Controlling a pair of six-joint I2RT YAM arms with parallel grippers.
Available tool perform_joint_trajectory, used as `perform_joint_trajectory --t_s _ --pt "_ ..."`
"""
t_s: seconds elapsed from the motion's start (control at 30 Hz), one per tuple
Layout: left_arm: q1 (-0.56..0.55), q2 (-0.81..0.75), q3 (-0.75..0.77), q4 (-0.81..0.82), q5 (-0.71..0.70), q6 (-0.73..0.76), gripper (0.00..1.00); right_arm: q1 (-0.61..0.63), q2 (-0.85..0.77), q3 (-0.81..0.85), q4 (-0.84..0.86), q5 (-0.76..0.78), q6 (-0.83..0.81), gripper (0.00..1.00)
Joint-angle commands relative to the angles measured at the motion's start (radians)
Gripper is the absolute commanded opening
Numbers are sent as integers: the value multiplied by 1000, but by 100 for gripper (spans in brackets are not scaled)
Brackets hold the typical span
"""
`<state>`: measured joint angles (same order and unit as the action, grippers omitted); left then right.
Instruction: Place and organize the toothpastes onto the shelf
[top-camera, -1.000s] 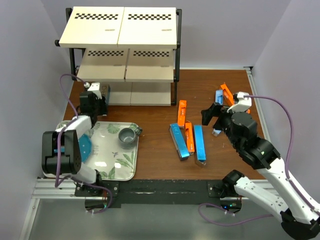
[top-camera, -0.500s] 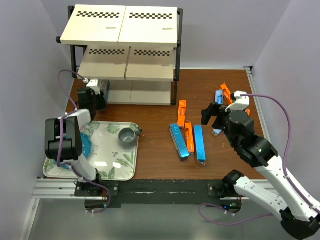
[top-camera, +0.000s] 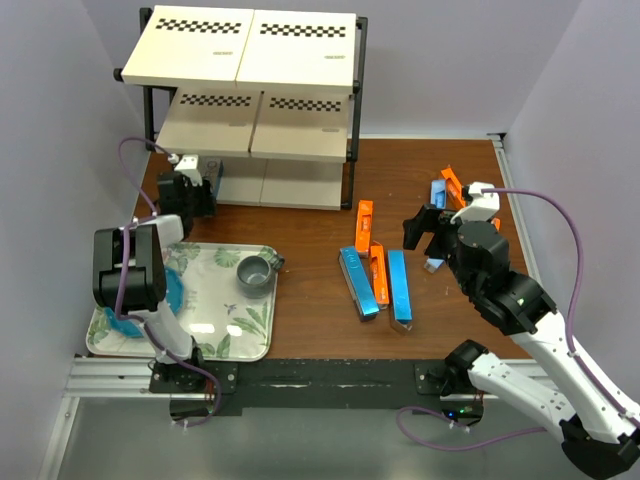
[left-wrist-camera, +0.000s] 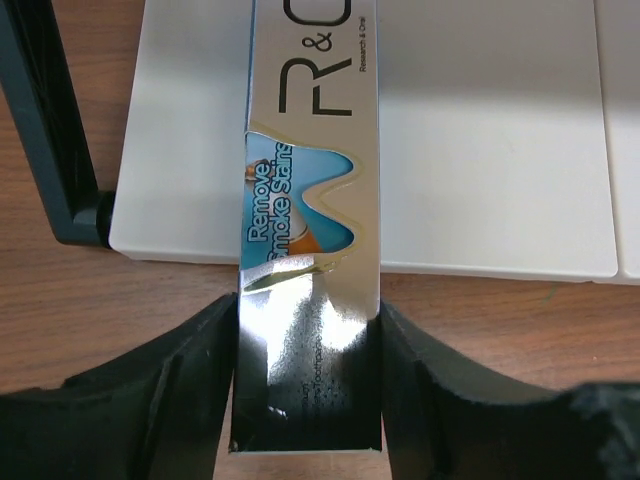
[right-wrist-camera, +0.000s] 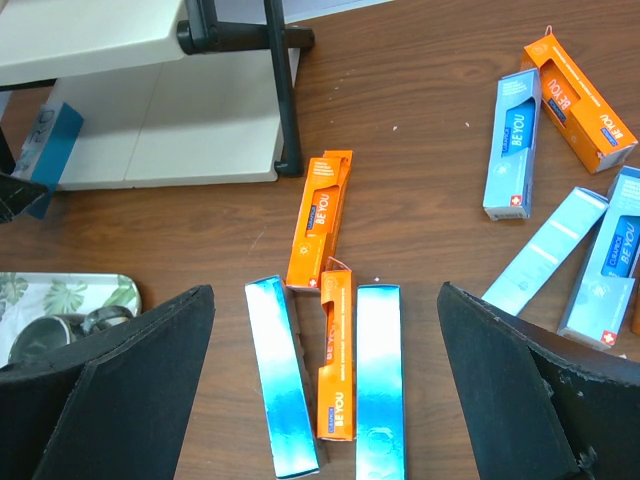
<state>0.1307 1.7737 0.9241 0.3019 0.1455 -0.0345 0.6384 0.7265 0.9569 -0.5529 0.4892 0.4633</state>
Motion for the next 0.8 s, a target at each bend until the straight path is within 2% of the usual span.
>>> perform_joint_trajectory --t_s 0.0,0.27,0.4,0.6,0.77 --pt "4 -54 -10 95 9 -4 64 -5 -7 0 27 28 -2 98" --pt "4 -121 -57 89 -17 -31 77 -3 -22 -14 25 6 5 98" --pt "6 -175 -94 88 -18 -76 89 -3 -33 -21 25 3 5 98" --pt "6 -318 -220 95 -95 -284 90 -3 -56 -33 24 5 3 99" --pt "7 -454 -327 71 -182 -595 89 -3 -71 -44 19 6 3 99"
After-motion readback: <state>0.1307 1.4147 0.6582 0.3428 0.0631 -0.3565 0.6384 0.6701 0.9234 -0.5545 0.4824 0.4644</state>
